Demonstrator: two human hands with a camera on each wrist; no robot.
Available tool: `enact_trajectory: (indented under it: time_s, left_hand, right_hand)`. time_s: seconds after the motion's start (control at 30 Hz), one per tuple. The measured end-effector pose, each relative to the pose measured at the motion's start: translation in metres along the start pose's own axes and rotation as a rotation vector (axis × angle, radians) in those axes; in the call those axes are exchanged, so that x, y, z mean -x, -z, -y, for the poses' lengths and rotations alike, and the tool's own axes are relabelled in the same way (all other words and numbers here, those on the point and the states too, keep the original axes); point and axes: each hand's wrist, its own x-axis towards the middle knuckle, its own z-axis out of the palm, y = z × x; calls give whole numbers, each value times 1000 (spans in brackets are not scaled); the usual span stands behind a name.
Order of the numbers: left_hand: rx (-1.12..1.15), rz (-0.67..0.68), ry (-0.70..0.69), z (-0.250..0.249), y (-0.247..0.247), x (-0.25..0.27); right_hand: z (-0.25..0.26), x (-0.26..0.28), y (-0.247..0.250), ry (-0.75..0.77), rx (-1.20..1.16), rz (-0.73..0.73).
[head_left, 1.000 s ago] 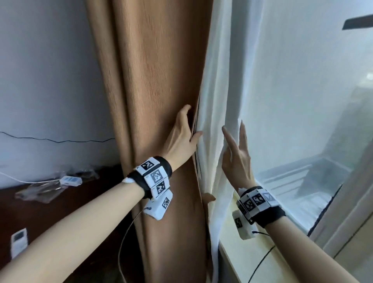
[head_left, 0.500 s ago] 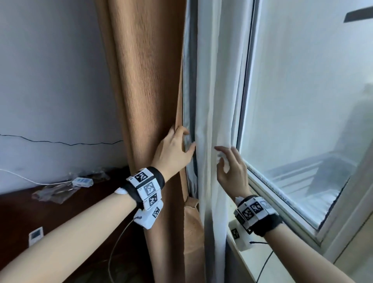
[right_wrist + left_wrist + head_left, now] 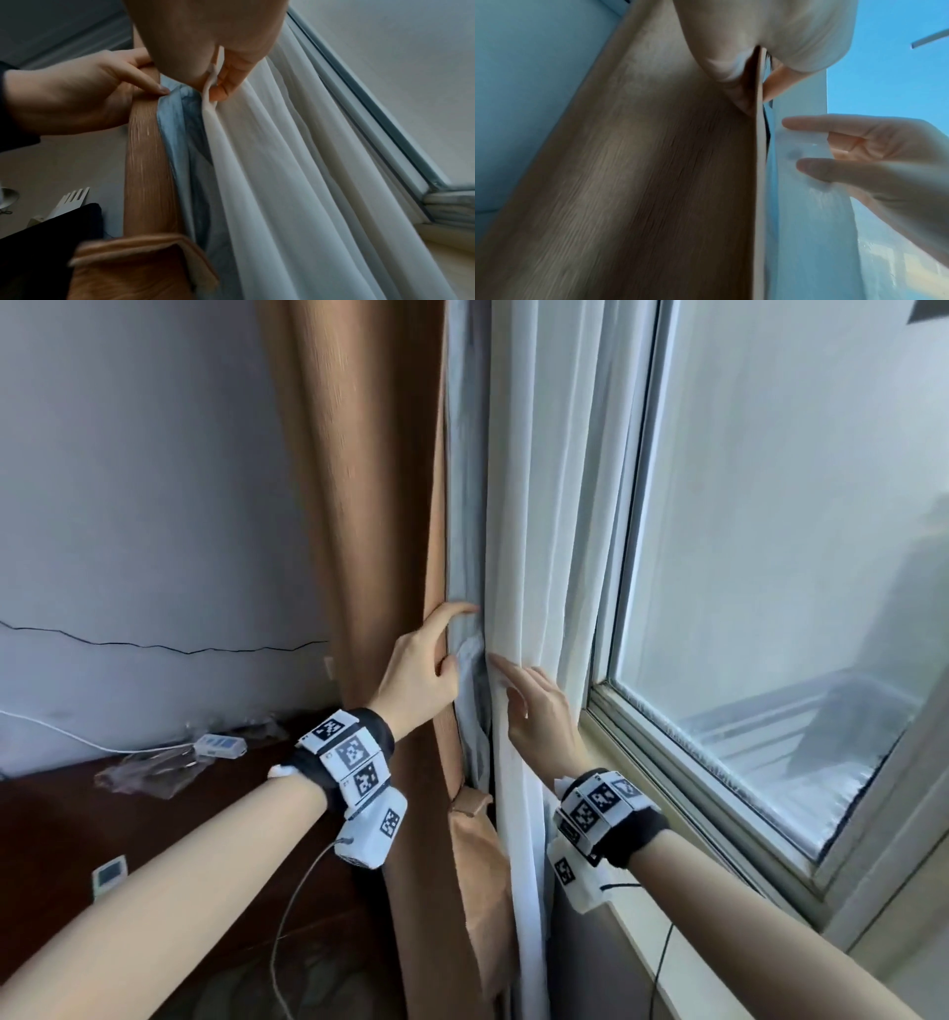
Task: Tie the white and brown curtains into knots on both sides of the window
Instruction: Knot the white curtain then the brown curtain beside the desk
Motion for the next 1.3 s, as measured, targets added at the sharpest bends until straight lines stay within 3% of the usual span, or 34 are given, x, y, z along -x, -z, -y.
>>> enact_trajectory:
  time_s: [0.17, 0.3, 0.4, 0.47, 0.57, 0.6, 0.63, 0.73, 0.8, 0.93, 1.07, 1.3]
  left_hand:
    - [17, 30, 141, -11, 1, 7]
    - [-124, 2, 262, -17, -2, 5]
    - [-256, -31, 216, -13, 5, 6]
    - [-341, -34, 155, -6, 16, 12]
    - [-449, 0, 118, 4, 33, 19]
    - [-470, 21, 121, 5, 37, 21]
    - [-482, 36, 132, 7, 41, 22]
    - [-476, 41, 185, 8, 49, 26]
    - [-432, 20, 220, 9, 52, 29]
    - [-399, 36, 139, 2, 52, 35]
    - [-454, 95, 111, 1, 46, 32]
    - [-502, 26, 237, 8, 49, 24]
  right_hand:
    - [18, -2, -19, -19, 54, 62]
    - [36, -2, -26, 120, 34, 134]
    - [26, 2, -17, 84, -96, 241]
    - [14, 6, -7, -55, -179, 167]
    - [-6, -9, 1, -424, -369, -198]
    - [-11, -19, 2, -491, -379, -252]
    - [-16, -29, 1, -528, -362, -240]
    - [-28, -51, -7, -628, -266, 20]
    - [-29, -57, -14, -663, -367, 144]
    - [-33, -67, -35, -687, -475, 291]
    - [-32, -83, -52, -661, -331, 215]
    - [-29, -77, -33, -569, -109, 107]
